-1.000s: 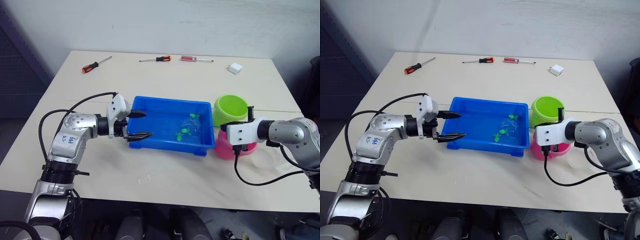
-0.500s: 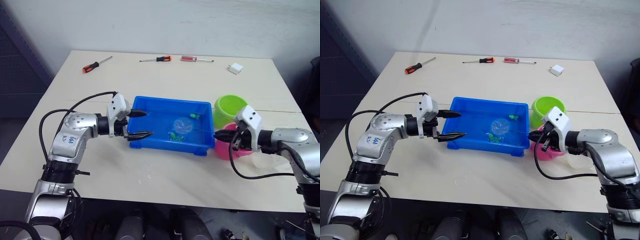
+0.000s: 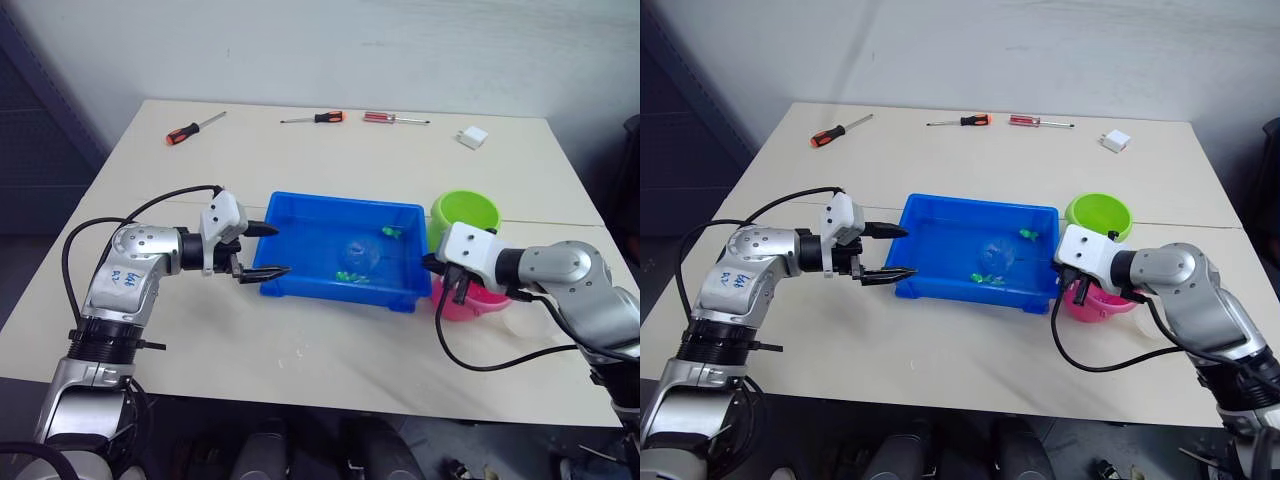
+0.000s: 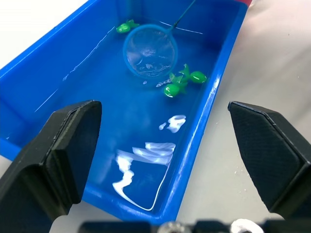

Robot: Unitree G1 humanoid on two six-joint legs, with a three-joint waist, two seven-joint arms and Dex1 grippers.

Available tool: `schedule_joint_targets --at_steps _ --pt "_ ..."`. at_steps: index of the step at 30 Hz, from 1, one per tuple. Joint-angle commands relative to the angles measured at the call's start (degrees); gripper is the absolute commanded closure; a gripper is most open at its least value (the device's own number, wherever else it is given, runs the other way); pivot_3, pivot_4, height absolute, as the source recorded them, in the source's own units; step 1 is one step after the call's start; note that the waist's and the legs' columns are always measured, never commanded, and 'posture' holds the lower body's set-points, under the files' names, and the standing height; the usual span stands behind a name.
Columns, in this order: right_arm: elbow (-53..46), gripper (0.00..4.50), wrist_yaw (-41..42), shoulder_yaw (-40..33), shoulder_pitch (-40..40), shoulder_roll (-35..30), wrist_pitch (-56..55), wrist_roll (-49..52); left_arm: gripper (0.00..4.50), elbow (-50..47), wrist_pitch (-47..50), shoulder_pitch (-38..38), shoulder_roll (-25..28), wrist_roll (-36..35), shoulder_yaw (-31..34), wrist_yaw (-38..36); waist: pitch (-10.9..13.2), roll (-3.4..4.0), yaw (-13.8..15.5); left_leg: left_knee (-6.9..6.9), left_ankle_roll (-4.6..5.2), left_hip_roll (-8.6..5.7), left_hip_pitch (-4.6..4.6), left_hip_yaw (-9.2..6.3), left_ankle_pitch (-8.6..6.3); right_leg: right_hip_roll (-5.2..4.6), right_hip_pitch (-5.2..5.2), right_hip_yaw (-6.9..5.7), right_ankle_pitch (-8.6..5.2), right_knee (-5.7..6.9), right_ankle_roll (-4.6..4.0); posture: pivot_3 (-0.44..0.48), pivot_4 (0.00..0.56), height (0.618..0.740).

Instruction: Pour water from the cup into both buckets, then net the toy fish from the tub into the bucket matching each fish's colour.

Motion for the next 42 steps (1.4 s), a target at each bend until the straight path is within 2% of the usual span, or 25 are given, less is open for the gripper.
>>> schedule_joint_targets --at_steps 1,10,22,31,35,42 --pt "-0.4 4.50 2.2 0.0 -1.2 -0.9 -3.7 -1.2 0.01 -3.1 0.3 0.8 1.1 -0.5 0.5 -0.4 0.0 0.00 0.0 0.00 0.00 0.00 0.00 0.00 0.00 0.00 0.00 0.00 0.00 0.01 0.00 0.000 0.150 0.740" --pt "-4.8 4.50 3.8 -1.9 -0.4 4.0 2.7 5.1 0.01 -3.9 0.8 1.4 1.7 -0.4 1.0 0.0 0.0 0.00 -0.2 0.02 0.01 0.00 0.04 -0.02 0.00 0.00 0.00 0.00 0.00 0.05 0.00 0.000 0.150 0.740" --pt "1.8 4.50 3.1 0.6 -2.7 1.4 -8.1 -4.4 0.01 -5.2 1.6 2.5 2.5 -1.2 2.2 0.8 0.0 0.00 -0.1 0.02 0.01 0.00 0.04 -0.01 0.00 0.00 0.00 0.00 0.00 0.02 0.00 0.000 0.150 0.740" --pt "11.5 4.50 -1.7 1.4 -9.6 -1.2 -26.2 -15.2 0.01 -6.0 2.0 2.9 2.6 -1.3 2.7 1.4 0.0 0.00 -0.2 0.02 0.00 0.00 0.04 0.01 0.00 0.00 -0.02 0.00 0.00 0.01 0.00 0.000 0.150 0.740" --pt "10.6 4.50 -1.6 -0.2 -10.1 3.2 -22.6 -11.4 0.01 -6.0 2.0 2.8 2.5 -1.4 2.6 1.4 0.0 0.00 -0.4 0.02 -0.12 0.00 0.04 0.02 0.07 0.01 -0.02 0.01 0.00 0.04 0.00 0.000 0.150 0.740" --pt "9.1 4.50 0.2 1.7 -7.5 3.9 -22.3 -13.9 0.01 -6.1 2.2 2.7 2.6 -1.4 2.6 1.4 0.0 0.00 0.0 0.03 -0.12 0.00 0.01 0.01 0.07 -0.01 -0.02 0.01 0.00 0.22 0.00 0.000 0.150 0.740"
